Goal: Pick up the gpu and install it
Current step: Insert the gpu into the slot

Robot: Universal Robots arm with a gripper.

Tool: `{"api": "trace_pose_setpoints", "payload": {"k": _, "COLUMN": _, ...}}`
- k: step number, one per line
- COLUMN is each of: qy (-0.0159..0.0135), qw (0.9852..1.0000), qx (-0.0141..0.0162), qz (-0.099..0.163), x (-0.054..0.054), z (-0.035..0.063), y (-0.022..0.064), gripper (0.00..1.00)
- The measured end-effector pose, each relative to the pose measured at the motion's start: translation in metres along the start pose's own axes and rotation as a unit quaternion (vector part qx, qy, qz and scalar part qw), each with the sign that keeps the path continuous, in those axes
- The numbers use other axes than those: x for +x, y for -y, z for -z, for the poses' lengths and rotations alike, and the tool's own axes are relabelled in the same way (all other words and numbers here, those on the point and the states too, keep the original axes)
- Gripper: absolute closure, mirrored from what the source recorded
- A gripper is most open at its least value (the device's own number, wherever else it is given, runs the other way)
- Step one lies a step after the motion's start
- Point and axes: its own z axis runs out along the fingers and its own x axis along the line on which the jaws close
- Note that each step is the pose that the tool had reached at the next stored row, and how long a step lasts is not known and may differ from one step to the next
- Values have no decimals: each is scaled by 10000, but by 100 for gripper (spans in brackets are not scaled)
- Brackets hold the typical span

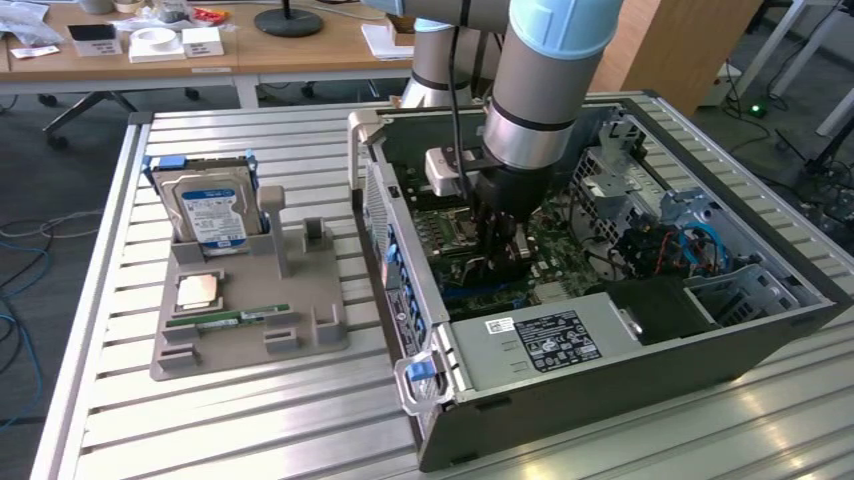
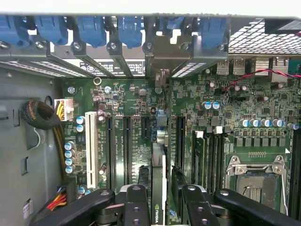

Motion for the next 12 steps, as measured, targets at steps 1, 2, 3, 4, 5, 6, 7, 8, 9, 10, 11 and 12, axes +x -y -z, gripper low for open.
{"api": "trace_pose_setpoints", "payload": {"k": 1, "qy": -6, "qw": 10000, "qx": 0, "qz": 0, "x": 0, "z": 0, "y": 0, "gripper": 67}}
{"api": "trace_pose_setpoints", "payload": {"k": 2, "qy": -8, "qw": 10000, "qx": 0, "qz": 0, "x": 0, "z": 0, "y": 0, "gripper": 67}}
{"api": "trace_pose_setpoints", "payload": {"k": 3, "qy": -10, "qw": 10000, "qx": 0, "qz": 0, "x": 0, "z": 1, "y": -1, "gripper": 67}}
{"api": "trace_pose_setpoints", "payload": {"k": 4, "qy": -12, "qw": 10000, "qx": 0, "qz": 0, "x": 0, "z": 1, "y": 0, "gripper": 67}}
{"api": "trace_pose_setpoints", "payload": {"k": 5, "qy": -12, "qw": 10000, "qx": 1, "qz": 0, "x": 0, "z": 0, "y": 0, "gripper": 67}}
{"api": "trace_pose_setpoints", "payload": {"k": 6, "qy": -12, "qw": 10000, "qx": 0, "qz": 0, "x": 0, "z": 0, "y": 0, "gripper": 67}}
{"api": "trace_pose_setpoints", "payload": {"k": 7, "qy": -12, "qw": 10000, "qx": 0, "qz": 0, "x": 0, "z": 0, "y": 0, "gripper": 67}}
{"api": "trace_pose_setpoints", "payload": {"k": 8, "qy": -12, "qw": 10000, "qx": 0, "qz": 0, "x": 0, "z": 1, "y": 0, "gripper": 67}}
{"api": "trace_pose_setpoints", "payload": {"k": 9, "qy": -12, "qw": 10000, "qx": 0, "qz": 0, "x": 0, "z": 0, "y": 0, "gripper": 67}}
{"api": "trace_pose_setpoints", "payload": {"k": 10, "qy": -12, "qw": 10000, "qx": 0, "qz": 0, "x": 0, "z": 0, "y": -1, "gripper": 67}}
{"api": "trace_pose_setpoints", "payload": {"k": 11, "qy": -12, "qw": 10000, "qx": 0, "qz": 0, "x": 0, "z": 0, "y": 0, "gripper": 67}}
{"api": "trace_pose_setpoints", "payload": {"k": 12, "qy": -12, "qw": 10000, "qx": 0, "qz": 0, "x": 0, "z": 0, "y": 0, "gripper": 67}}
